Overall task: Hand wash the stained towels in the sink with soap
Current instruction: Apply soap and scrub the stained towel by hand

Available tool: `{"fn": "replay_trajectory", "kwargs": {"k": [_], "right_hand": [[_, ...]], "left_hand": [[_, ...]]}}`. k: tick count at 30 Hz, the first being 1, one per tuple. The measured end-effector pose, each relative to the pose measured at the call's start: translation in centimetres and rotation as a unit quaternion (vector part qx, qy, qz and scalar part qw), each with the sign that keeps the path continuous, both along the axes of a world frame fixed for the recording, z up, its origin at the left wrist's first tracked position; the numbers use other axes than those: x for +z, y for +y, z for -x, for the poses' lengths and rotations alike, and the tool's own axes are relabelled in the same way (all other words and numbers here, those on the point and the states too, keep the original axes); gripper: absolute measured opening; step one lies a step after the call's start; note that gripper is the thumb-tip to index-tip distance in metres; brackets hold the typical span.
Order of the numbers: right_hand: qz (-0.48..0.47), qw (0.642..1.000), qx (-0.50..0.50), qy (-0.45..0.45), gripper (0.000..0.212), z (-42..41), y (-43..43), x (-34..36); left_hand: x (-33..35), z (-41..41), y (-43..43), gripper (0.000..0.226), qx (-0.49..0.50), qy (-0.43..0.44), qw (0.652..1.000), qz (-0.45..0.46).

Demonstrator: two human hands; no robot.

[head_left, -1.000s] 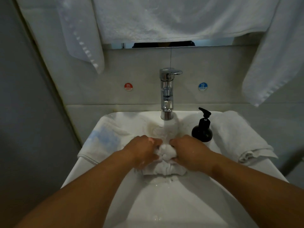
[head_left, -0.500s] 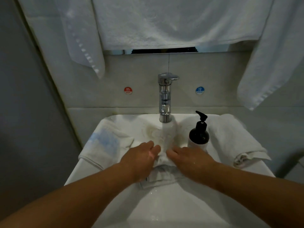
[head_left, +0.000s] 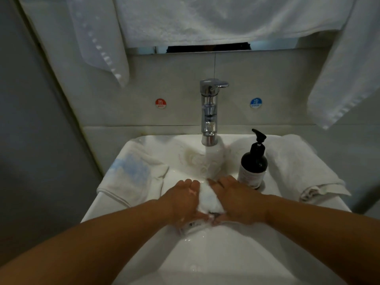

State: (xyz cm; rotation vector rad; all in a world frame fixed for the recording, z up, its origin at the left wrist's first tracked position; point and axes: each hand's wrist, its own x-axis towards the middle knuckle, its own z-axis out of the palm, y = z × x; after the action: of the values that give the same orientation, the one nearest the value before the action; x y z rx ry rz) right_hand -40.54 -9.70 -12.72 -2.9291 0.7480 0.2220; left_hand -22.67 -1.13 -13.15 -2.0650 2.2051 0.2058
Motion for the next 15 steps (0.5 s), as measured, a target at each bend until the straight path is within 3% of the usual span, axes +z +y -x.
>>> {"fn": "replay_trajectory", "kwargs": {"k": [4, 8, 11, 15], "right_hand": [[-0.023, 0.999, -0.021, -0.035, 0.071, -0.1, -0.3, -0.4], [-0.047, 0.997, -0.025, -0.056, 0.048, 0.8, 0.9, 1.7], [-0.115, 0.992, -0.045, -0.037, 0.06, 1.3, 2.2, 3.0], [-0.03, 0.999, -0.023, -0.028, 0.099, 2.6, 3.7, 2.7]], "left_hand": [[0.4, -0.5, 0.3, 0.068, 0.013, 0.082, 0.997, -0.001], [2.5, -0.6, 1.0, 0.052, -0.007, 0.094, 0.995, -0.042], [3.5, -1.2, 1.7, 0.056, 0.0, 0.164, 0.983, -0.081], [2.1, -0.8, 3.9, 0.085, -0.038, 0.138, 0.989, -0.034]]}}
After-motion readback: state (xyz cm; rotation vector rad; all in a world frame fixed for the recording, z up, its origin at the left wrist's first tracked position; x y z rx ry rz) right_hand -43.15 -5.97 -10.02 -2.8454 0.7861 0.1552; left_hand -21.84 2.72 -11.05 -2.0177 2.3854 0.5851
